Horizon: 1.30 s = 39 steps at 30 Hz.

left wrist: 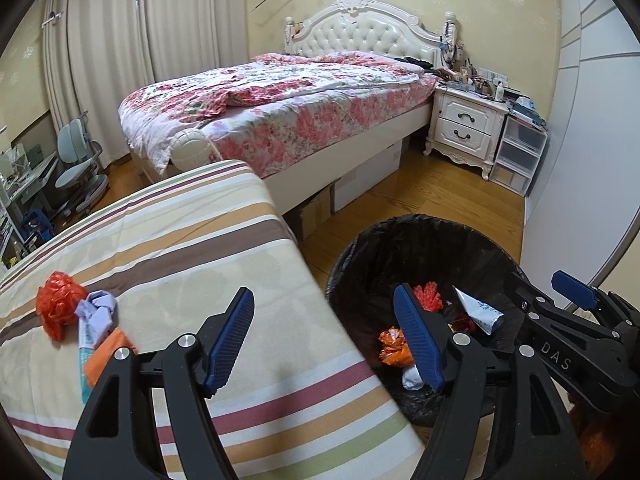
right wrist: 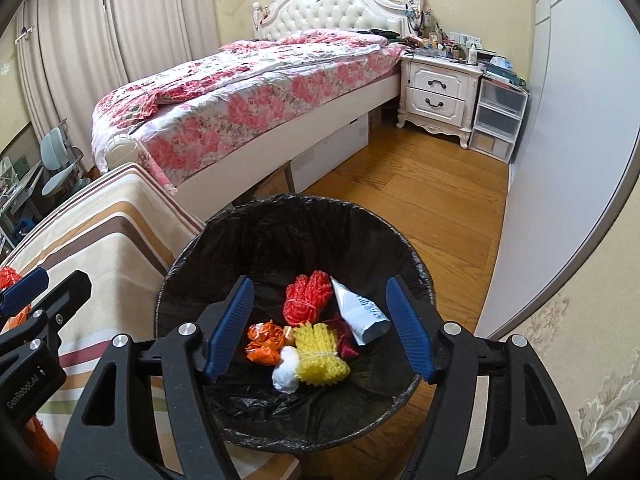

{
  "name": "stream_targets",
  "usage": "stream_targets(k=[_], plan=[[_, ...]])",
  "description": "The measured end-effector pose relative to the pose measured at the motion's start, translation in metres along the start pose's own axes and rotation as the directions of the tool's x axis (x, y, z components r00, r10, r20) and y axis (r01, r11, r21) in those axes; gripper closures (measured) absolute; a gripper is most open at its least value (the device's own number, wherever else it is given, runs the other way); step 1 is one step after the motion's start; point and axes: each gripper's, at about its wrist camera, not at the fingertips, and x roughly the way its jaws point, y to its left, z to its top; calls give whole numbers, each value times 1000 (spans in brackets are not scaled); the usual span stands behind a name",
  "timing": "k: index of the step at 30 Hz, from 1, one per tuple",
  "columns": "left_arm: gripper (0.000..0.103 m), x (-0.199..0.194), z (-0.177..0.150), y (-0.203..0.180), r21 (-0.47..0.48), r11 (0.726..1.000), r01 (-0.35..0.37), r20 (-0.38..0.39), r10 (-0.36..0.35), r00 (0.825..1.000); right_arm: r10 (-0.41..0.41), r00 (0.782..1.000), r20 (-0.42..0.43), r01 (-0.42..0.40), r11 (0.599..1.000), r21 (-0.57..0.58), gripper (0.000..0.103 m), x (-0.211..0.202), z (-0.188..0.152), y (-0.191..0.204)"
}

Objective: Collect trash
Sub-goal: 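Move both tools back to the items on the bed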

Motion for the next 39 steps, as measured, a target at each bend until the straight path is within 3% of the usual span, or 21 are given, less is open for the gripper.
stream_targets(k=[15, 27, 39], plan=[[31, -41, -28, 86, -138, 984, -115, -9, 115, 993, 104, 994, -33, -107, 990, -87, 36, -13, -13, 68], [30, -68, -63, 161, -238, 940, -244, -49, 239, 970, 202, 977, -68, -212, 956, -203, 35, -27, -28, 146], [30, -83, -91, 219, -308, 893, -328, -94, 315, 945, 288, 952, -106, -307, 900, -310, 35, -42, -39, 223]])
